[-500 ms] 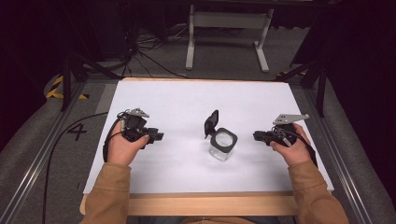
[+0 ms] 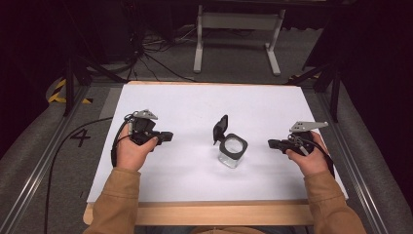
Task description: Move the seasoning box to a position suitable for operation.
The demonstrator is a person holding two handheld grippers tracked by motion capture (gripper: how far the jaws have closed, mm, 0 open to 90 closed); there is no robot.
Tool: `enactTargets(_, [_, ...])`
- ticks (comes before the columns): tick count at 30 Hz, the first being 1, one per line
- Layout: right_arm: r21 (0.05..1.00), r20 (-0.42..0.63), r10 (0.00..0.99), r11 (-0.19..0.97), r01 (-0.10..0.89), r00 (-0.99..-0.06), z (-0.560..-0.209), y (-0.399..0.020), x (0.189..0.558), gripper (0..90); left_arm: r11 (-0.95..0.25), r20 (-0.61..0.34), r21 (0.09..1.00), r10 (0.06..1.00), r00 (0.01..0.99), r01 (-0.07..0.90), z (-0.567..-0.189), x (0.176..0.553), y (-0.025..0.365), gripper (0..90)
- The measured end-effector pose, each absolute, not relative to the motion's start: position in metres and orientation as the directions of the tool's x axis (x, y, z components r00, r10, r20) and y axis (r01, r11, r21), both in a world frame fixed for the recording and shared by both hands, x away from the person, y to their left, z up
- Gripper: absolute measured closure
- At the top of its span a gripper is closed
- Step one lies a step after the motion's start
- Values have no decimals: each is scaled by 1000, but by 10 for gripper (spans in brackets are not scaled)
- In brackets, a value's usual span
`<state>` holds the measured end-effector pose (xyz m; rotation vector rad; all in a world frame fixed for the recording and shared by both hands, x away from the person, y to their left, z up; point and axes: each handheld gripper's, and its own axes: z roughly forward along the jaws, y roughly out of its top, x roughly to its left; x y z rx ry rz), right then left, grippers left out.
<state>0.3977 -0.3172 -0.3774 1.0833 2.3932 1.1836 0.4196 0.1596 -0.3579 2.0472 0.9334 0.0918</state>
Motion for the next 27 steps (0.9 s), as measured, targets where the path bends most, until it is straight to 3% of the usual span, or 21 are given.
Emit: enactTargets(27, [741,88,725,411,531,-683,-392,-321,370,900,-332,-254,823,510,822,460,-338,434,92,896])
